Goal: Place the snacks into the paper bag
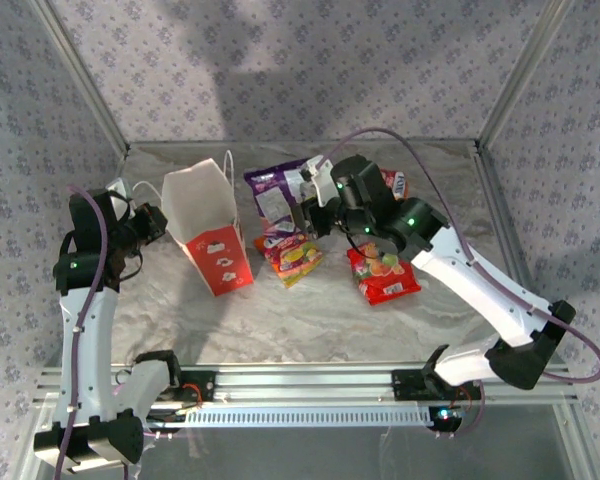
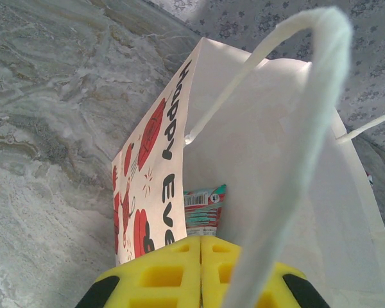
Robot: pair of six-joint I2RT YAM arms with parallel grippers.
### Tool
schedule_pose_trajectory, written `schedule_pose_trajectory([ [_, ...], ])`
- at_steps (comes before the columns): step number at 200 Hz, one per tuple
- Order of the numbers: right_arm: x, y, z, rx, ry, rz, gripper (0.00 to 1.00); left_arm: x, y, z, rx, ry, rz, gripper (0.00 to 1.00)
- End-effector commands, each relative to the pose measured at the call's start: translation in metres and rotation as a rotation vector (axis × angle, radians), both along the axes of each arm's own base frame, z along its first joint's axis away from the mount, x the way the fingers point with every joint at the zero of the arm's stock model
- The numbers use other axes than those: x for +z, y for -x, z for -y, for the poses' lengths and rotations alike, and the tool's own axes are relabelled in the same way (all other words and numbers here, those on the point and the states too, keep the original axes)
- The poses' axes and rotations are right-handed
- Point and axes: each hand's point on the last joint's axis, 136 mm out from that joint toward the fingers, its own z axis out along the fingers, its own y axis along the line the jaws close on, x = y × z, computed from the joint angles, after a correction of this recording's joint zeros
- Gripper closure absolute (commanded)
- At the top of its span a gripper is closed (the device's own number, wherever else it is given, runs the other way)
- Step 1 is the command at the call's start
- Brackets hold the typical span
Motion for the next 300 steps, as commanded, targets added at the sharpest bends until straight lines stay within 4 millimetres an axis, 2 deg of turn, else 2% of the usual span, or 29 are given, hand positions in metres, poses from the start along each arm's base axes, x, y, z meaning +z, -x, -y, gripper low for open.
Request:
schedule_pose_trajectory([
  [1, 0.033, -0.003, -0.016, 0.068, -0.066, 0.083, 0.77, 0.021, 0.002, 0.002, -0.012, 0.009, 0.054, 0.93],
  [88, 0.067, -0.004, -0.063, 0.185, -0.127, 0.128, 0.77, 0.017, -0.001, 0.003, -0.019, 0.006, 0.047, 0.94],
  [159, 0.080, -0.013, -0.108, 0.251, -0.185, 0.152, 0.80, 0.019, -0.002, 0.004, -0.029, 0.004, 0.052, 0.94],
  [239, 0.066, -0.035, -0.158, 0.292, -0.188, 0.097, 0.80, 0.016, -0.002, 0.005, -0.034, 0.003, 0.048, 0.94],
  [271, 0.057, -0.040, -0.172, 0.299, -0.193, 0.066, 0.79, 0.016, 0.000, 0.004, -0.035, -0.005, 0.050, 0.94],
  [300, 0.039, -0.042, -0.176, 0.298, -0.158, 0.019, 0.77, 0.016, 0.001, 0.004, -0.035, -0.008, 0.050, 0.94],
])
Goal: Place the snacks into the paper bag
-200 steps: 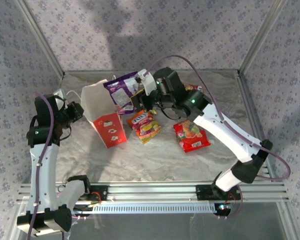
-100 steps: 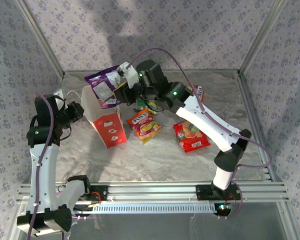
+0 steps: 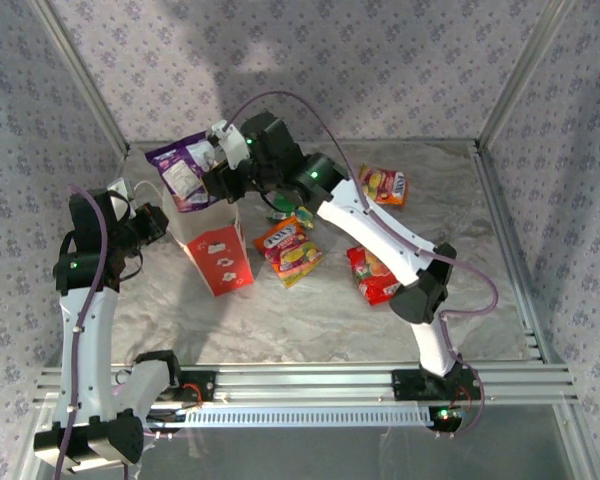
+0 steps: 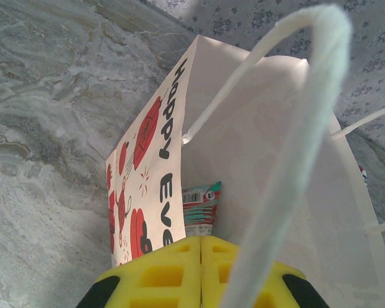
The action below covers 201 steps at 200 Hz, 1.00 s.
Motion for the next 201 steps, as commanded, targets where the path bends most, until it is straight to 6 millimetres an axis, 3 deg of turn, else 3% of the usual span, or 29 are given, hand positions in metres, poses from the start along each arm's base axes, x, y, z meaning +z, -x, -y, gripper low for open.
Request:
schedule_pose_trajectory([
  [1, 0.009, 0.008, -0.005, 0.028, -0.024, -0.018, 0.77, 0.015, 0.000, 0.000, -0.011, -0.012, 0.046, 0.94],
  [46, 0.001, 0.006, -0.004, 0.007, 0.008, -0.041, 0.70, 0.014, -0.001, 0.001, -0.010, -0.001, 0.047, 0.94],
  [97, 0.022, 0.023, 0.018, 0.004, 0.023, -0.020, 0.56, 0.014, 0.000, 0.001, -0.008, -0.002, 0.046, 0.94],
  [122, 0.029, 0.036, 0.044, -0.018, 0.057, 0.025, 0.51, 0.015, 0.001, 0.000, -0.009, -0.008, 0.046, 0.94],
  [158, 0.022, 0.051, 0.092, -0.095, 0.099, 0.081, 0.40, 0.016, 0.001, -0.001, -0.007, -0.018, 0.042, 0.94],
  [201, -0.012, 0.066, 0.145, -0.173, 0.191, 0.082, 0.27, 0.018, 0.001, -0.002, -0.002, -0.017, 0.039, 0.93],
])
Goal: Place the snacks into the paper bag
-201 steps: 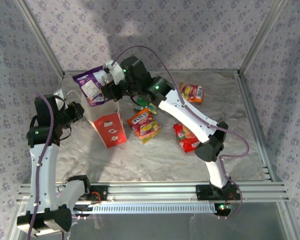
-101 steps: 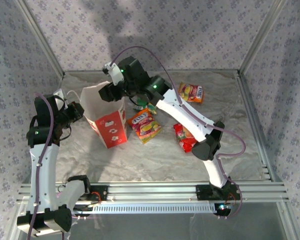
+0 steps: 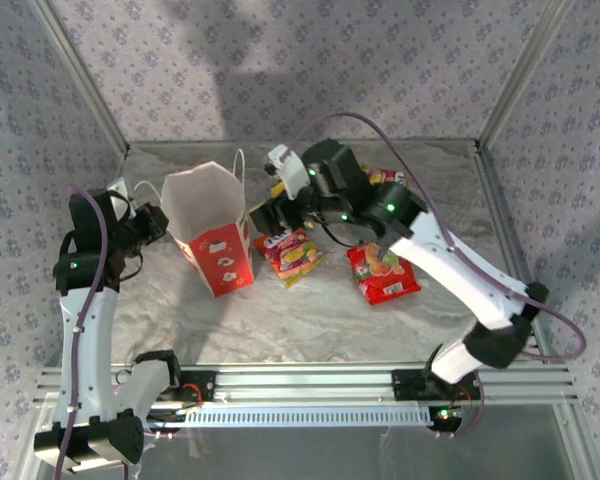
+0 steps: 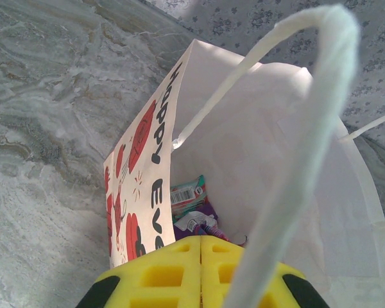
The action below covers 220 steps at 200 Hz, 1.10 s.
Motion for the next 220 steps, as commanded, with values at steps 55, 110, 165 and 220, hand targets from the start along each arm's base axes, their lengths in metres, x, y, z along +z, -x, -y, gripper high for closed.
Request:
schedule_pose_trajectory([
  [55, -0.073, -0.005, 0.066, -0.194, 0.118, -0.078, 0.25, 0.020, 0.002, -0.001, 0.000, -0.010, 0.035, 0.93],
  [110, -0.112, -0.023, 0.085, -0.277, 0.135, -0.195, 0.23, 0.015, 0.007, -0.002, 0.002, -0.021, 0.003, 0.93],
  [165, -0.113, -0.041, 0.084, -0.281, 0.040, -0.233, 0.22, 0.009, 0.007, -0.003, 0.013, -0.015, -0.017, 0.91],
  [220, -0.064, -0.067, 0.043, -0.160, -0.071, -0.142, 0.21, 0.011, 0.007, -0.003, 0.010, -0.012, -0.009, 0.91],
])
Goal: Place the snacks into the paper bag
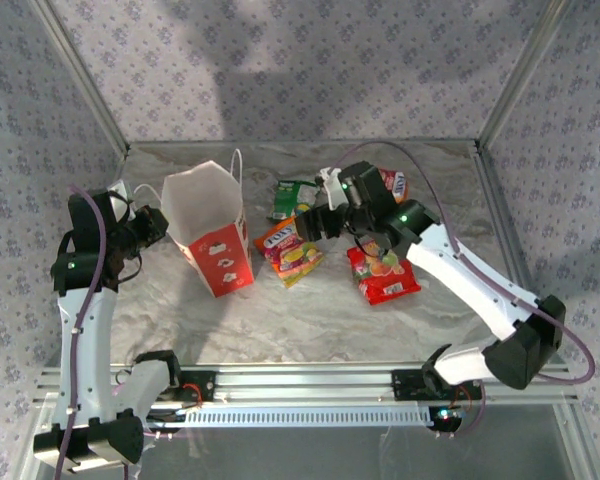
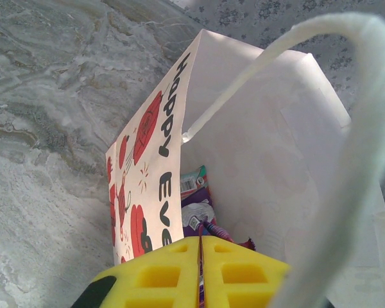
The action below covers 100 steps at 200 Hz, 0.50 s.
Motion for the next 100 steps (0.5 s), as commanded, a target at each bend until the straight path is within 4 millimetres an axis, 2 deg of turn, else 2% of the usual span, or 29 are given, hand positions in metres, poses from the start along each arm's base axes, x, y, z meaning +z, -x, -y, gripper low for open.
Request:
schedule_pose_trajectory([
  [1, 0.040, -0.015, -0.030, 0.086, -0.109, 0.087, 0.21, 0.013, 0.001, -0.002, 0.003, -0.011, 0.027, 0.91],
  [27, 0.055, -0.037, -0.058, 0.130, -0.151, 0.099, 0.20, 0.015, 0.001, -0.001, -0.003, -0.009, 0.030, 0.91],
  [36, 0.052, -0.043, -0.069, 0.154, -0.158, 0.076, 0.21, 0.015, 0.001, 0.000, -0.006, -0.009, 0.030, 0.91],
  [54, 0.059, -0.052, -0.091, 0.198, -0.212, 0.044, 0.21, 0.014, 0.001, -0.001, -0.008, -0.015, 0.028, 0.91],
  [79, 0.062, -0.054, -0.115, 0.252, -0.248, 0.003, 0.22, 0.012, 0.000, -0.002, -0.006, -0.021, 0.023, 0.91],
  [100, 0.065, -0.052, -0.127, 0.283, -0.242, 0.014, 0.22, 0.011, -0.001, -0.002, -0.009, -0.028, 0.020, 0.91],
])
